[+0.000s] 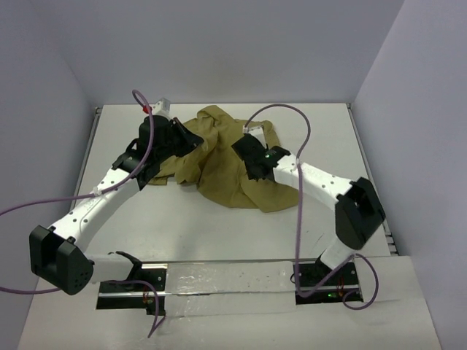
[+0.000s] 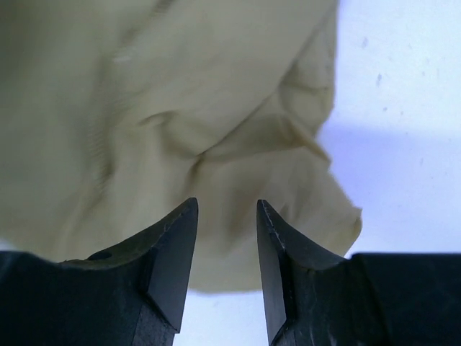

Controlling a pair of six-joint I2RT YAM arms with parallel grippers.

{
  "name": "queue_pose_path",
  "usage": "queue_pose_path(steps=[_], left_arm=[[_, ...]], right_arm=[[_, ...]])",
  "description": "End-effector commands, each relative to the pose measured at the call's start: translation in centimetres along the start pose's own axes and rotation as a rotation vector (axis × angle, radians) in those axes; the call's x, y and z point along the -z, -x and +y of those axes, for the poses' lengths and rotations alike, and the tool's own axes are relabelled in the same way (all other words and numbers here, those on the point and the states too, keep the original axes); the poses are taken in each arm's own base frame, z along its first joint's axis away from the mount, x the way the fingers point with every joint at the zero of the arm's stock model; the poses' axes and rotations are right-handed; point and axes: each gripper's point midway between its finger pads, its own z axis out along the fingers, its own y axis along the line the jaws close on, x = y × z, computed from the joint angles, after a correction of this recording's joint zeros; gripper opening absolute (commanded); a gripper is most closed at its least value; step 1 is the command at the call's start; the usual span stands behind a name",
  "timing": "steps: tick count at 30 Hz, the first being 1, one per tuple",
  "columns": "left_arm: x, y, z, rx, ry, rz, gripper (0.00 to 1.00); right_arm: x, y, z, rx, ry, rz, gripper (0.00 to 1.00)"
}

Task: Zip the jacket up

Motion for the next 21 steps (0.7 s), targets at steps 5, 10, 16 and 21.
queue_pose_path(steps=[5,10,16,21], left_arm=[[-0.1,-0.1,-1.5,-0.01,-0.039,-0.003,0.0],[0.0,-0.4,-1.5,-0.009,-0.042,0.001,0.0],[0.4,-0.3,-1.8,-0.012,-0.048,0.002,0.0],[0.5,-0.3,-1.9,-0.013,-0.05,0.0,0.0]], right_arm=[[6.6,-2.5,8.0,0.086,0.303,-0.121,0.45],[4.9,-6.5,11.0,0.106,0.437,-0.003,0.46],[1.9,-7.6,11.4,0.085,0.412,0.078,0.49],[-0.9,-6.8,8.7,0.048,0.266,0.075,0.49]])
